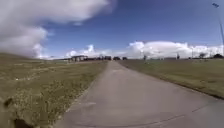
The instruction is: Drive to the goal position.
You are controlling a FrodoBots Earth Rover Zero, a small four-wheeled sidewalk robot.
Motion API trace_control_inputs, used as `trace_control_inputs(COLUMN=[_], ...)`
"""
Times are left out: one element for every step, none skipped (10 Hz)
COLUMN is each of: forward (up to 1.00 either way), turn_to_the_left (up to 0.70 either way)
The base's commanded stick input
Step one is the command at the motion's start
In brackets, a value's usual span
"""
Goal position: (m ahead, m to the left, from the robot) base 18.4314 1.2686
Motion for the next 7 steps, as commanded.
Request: trace_control_inputs(forward=[0.7, 0.7, 0.7, 0.7, 0.7, 0.7, 0.7], turn_to_the_left=[0.0, 0.0, 0.0, 0.0, 0.0, 0.0, 0.0])
